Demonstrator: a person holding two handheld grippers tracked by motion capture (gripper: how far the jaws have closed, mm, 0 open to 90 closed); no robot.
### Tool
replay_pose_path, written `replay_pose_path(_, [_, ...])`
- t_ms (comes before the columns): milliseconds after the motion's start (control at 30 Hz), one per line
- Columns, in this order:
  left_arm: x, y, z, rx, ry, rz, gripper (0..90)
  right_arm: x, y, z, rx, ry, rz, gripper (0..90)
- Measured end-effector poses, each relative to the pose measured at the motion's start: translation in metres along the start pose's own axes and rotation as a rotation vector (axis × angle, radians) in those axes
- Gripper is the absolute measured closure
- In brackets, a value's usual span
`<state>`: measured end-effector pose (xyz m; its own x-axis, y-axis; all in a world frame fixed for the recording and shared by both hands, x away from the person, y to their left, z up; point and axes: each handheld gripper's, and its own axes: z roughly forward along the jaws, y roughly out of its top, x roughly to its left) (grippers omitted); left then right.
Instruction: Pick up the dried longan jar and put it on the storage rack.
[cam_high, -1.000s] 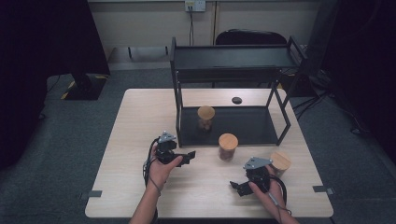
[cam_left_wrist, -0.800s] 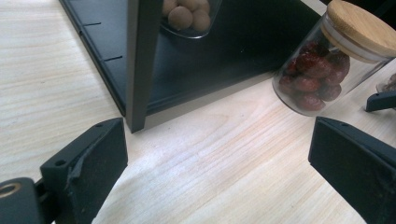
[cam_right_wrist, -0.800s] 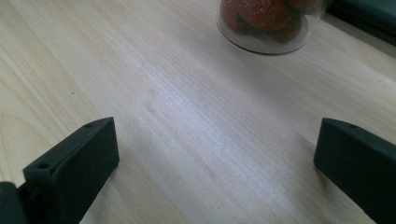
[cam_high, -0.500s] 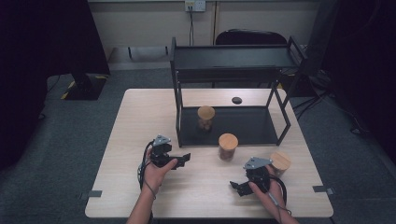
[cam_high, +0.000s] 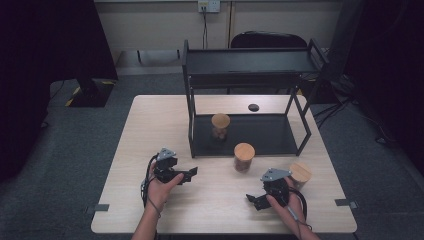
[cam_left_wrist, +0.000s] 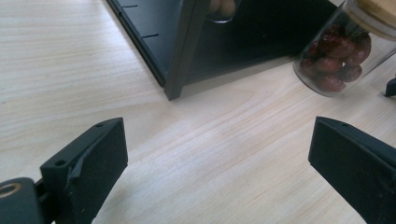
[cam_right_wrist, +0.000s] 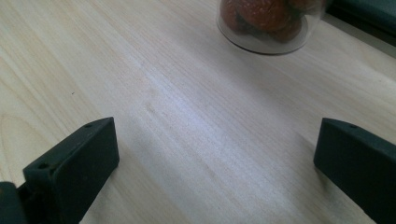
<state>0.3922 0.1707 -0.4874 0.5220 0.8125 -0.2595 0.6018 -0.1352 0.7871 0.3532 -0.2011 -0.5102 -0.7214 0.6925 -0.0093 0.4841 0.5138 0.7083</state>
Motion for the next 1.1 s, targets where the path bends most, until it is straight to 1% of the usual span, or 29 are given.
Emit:
replay_pose_path(367, [0.009,-0.01,-0.009,0.0,0.02,-0.008,4.4,0.0,0.0,0.0,0.0,0.0,0.0,0.0])
replay_pose_path(467, [0.012,-0.013,-0.012,0.01,0.027,-0.001,4.4,0.0,0.0,0.0,0.0,0.0,0.0,0.0])
replay_pose_path(833, [0.022,-0.027,-0.02,0.029,0.061,0.002,4.4,0.0,0.0,0.0,0.0,0.0,0.0,0.0])
replay_pose_path(933, [0.023,-0.029,-0.022,0.038,0.071,0.013,4.4,0.0,0.0,0.0,0.0,0.0,0.0,0.0])
replay_pose_path(1033, [0.024,-0.03,-0.024,0.05,0.088,0.038,4.4,0.0,0.0,0.0,0.0,0.0,0.0,0.0])
replay_pose_path(1100, [0.024,-0.032,-0.025,0.057,0.091,0.046,4.4,0.0,0.0,0.0,0.0,0.0,0.0,0.0])
